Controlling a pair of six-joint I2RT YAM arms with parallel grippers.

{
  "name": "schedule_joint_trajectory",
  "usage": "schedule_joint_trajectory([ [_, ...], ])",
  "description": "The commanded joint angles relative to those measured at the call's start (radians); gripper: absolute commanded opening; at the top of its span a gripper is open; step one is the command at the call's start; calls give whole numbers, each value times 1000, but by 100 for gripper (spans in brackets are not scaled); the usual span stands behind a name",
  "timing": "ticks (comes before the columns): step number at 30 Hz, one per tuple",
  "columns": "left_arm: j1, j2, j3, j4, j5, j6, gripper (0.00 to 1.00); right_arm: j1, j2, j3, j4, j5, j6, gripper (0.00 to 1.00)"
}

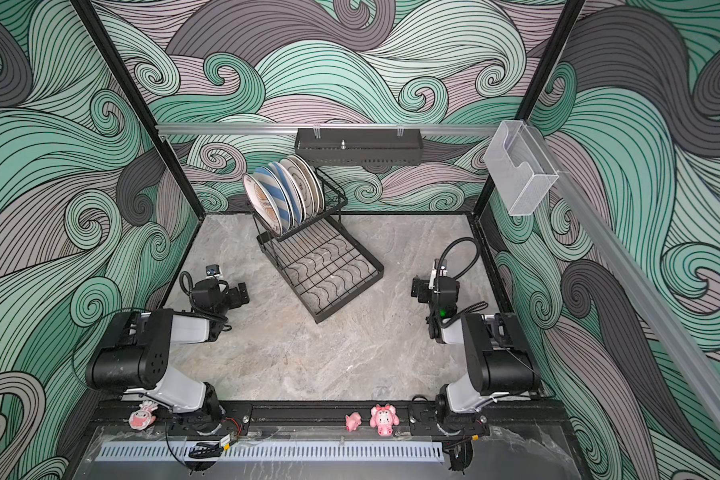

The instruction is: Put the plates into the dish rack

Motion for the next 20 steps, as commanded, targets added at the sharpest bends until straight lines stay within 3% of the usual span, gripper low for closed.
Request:
schedule_joint_trajectory([
  [1, 5, -40, 80, -28, 84, 42, 99, 0, -11, 12, 37, -23, -23, 99],
  [3, 5, -14, 48, 87, 99, 66, 99, 1, -5, 11, 48, -23, -23, 99],
  [6, 3, -42, 82, -26, 80, 41, 99, 0, -7, 12, 45, -24, -23, 99],
  [20, 1, -37, 78, -18, 80, 46, 99, 0, -11, 14, 33, -25, -22, 99],
])
